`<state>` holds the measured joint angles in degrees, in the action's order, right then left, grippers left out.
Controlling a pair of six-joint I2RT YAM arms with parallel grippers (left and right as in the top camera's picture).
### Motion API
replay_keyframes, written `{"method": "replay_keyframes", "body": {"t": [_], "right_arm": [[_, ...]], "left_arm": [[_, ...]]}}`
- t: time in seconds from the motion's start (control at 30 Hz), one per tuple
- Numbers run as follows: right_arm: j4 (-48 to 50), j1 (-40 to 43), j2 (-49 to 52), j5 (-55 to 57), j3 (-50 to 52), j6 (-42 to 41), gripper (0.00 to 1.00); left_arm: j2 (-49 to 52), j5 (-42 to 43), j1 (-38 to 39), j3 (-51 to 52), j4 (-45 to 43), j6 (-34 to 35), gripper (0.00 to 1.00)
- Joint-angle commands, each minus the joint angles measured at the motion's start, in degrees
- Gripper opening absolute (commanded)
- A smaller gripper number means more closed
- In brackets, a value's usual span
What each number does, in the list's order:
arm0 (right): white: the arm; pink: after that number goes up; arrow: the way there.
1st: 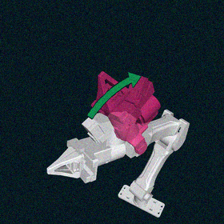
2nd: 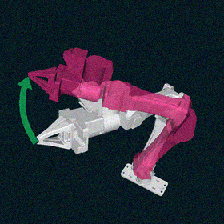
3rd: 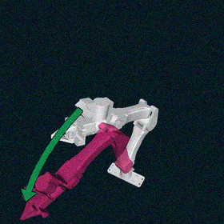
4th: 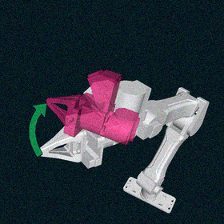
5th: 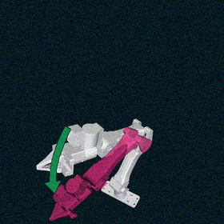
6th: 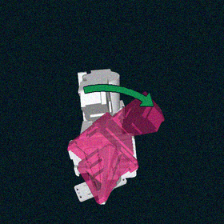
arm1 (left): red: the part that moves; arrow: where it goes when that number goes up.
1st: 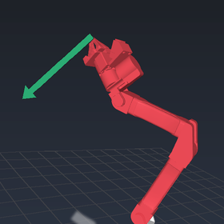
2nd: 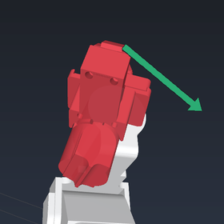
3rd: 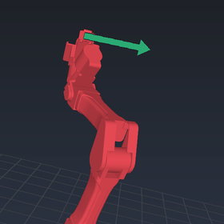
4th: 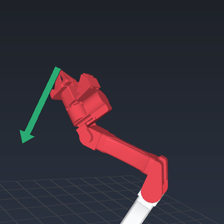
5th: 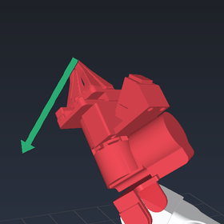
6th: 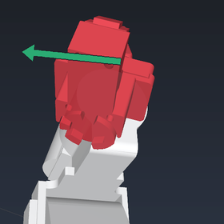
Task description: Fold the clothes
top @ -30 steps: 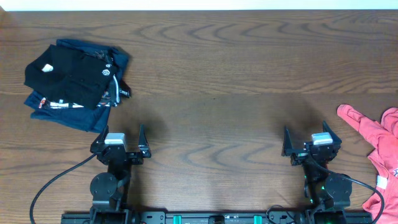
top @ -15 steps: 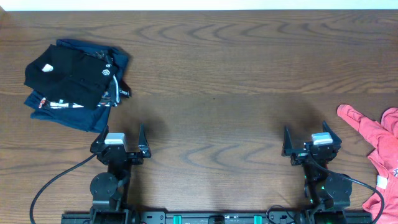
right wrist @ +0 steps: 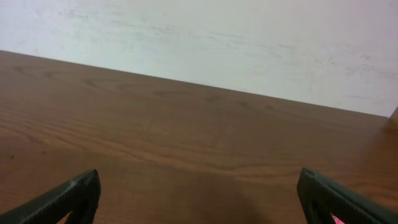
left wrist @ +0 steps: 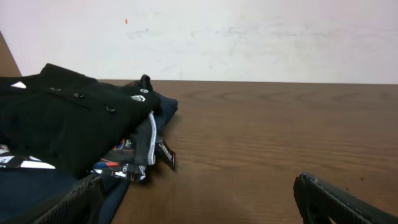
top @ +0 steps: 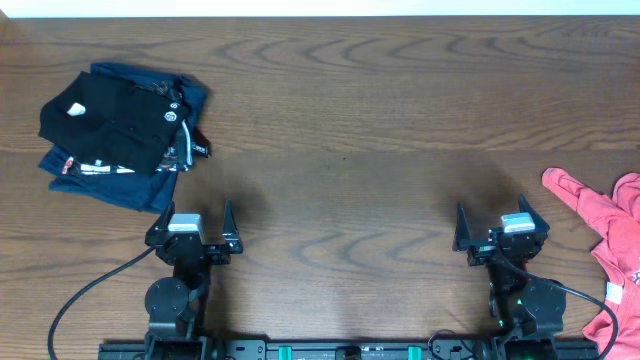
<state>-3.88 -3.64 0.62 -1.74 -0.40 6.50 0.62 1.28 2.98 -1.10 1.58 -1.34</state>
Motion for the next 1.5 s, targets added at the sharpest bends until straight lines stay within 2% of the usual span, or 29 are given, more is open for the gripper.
{"method": "replay_keyframes", "body": {"t": [0.0,0.4,0.73,0.93,1.07,1.27,1.47], "right_arm": [[-0.22,-0.68,-0.24,-0.20,0.09,0.33,0.99],[0.24,-0.66,-0.24,-0.26,0.09,0.33,0.99],[-0.15,-0.68,-0.24,-0.22,0.09,-3.28,0.99],[-1.97,-0.66,-0.22,0.72,-2.49,-4.35,0.99],[-4.42,-0.66,1.46,3.02,-5.40,-4.35,0.99],[-12.26,-0.66,11.76,3.87,-14.47,-8.04,0.99],[-20.50,-0.57,31.47,3.87,-27.78,-8.81,0.99]], "left_arm": [[-0.02,-0.87,-0.28,0.87,2.43,-0.37,0.98],[-0.02,-0.87,-0.28,0.87,2.40,-0.35,0.98],[-0.02,-0.85,-0.28,0.87,2.40,-0.31,0.98],[-0.02,1.31,-0.28,-0.81,2.64,9.90,0.98],[0.28,5.16,-0.28,-2.38,2.78,10.05,0.98],[5.70,5.55,-0.31,-9.94,11.58,10.03,0.98],[19.80,5.55,-0.31,-23.54,23.37,10.05,0.98]]}}
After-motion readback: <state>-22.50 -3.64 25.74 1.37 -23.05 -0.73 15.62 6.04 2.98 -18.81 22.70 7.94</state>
